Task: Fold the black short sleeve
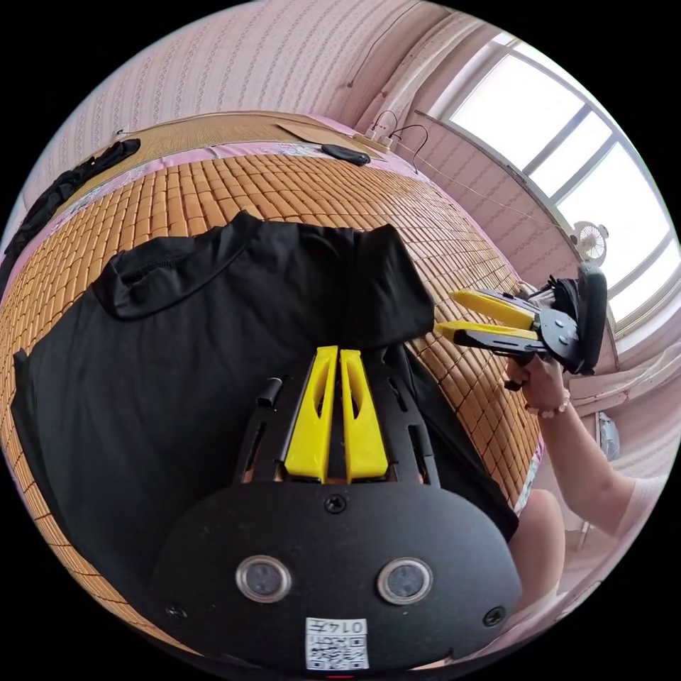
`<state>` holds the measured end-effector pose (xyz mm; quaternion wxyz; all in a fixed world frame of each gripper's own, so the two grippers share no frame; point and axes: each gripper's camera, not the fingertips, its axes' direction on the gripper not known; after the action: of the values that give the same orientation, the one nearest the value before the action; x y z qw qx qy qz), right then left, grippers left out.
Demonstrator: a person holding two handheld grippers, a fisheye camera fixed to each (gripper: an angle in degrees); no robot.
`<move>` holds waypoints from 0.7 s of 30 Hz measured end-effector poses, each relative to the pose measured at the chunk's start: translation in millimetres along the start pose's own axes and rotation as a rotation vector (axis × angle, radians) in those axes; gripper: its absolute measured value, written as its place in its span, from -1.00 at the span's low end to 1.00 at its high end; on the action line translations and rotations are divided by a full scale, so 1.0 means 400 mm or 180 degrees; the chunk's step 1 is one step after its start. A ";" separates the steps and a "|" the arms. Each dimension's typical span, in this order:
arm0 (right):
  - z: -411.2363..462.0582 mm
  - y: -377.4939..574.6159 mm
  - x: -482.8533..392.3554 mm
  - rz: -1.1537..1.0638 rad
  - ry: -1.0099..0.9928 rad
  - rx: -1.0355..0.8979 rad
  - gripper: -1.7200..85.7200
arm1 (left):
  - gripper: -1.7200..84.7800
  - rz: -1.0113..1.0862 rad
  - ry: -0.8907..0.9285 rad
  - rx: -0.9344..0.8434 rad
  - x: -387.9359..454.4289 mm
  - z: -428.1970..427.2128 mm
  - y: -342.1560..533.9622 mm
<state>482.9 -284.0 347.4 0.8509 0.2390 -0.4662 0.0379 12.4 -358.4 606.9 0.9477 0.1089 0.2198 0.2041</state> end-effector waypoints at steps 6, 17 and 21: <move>-0.007 -0.053 -0.004 -0.0040 -0.0296 -0.0193 -0.94 | -0.98 0.0186 -0.0070 -0.0015 0.031 0.033 -0.026; -0.337 0.261 0.302 0.1867 -0.0529 0.1089 -0.89 | -0.84 0.0966 0.0017 0.0319 0.351 0.122 -0.184; -0.291 0.350 0.320 0.2072 -0.0659 0.0955 -0.80 | -0.85 0.1214 -0.0124 0.0317 0.421 0.145 -0.207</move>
<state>604.7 -129.1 450.9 0.6982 0.2028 -0.5906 0.3500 205.5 -365.7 570.9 0.8894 0.1993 0.1866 0.3667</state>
